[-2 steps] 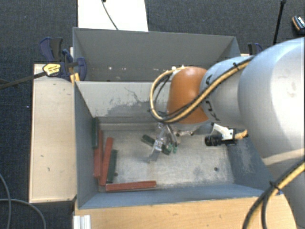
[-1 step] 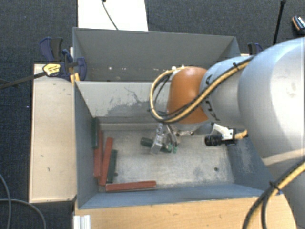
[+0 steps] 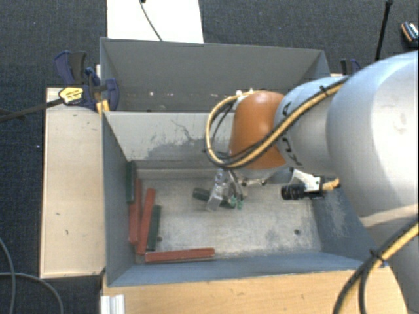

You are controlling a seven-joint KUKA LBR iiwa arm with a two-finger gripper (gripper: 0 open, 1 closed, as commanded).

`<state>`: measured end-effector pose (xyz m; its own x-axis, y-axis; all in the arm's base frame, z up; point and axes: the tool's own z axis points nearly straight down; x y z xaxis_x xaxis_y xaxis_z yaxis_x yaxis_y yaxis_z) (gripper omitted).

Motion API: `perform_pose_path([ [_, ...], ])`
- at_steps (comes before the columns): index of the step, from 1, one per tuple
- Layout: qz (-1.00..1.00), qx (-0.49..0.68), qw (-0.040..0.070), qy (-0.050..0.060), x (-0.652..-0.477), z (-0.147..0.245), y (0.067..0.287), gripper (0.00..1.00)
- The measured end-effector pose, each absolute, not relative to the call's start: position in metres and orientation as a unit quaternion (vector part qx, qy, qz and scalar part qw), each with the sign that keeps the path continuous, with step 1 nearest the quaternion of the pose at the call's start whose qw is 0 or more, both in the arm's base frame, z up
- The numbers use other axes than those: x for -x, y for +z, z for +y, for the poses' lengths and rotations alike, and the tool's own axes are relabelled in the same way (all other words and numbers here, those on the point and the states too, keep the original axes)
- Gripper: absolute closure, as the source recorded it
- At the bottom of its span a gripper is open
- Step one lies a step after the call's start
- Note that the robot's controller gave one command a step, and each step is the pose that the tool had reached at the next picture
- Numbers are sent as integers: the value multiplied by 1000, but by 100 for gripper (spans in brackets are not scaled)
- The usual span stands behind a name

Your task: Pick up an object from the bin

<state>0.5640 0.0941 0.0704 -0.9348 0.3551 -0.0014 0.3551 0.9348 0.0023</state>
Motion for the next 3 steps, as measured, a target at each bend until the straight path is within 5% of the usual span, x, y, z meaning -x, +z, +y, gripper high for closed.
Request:
perform_pose_path([
  [2, 984, -181, 3, 2, -566, 95, 106, 100],
  [3, 984, -179, 4, 2, -569, 95, 178, 100],
])
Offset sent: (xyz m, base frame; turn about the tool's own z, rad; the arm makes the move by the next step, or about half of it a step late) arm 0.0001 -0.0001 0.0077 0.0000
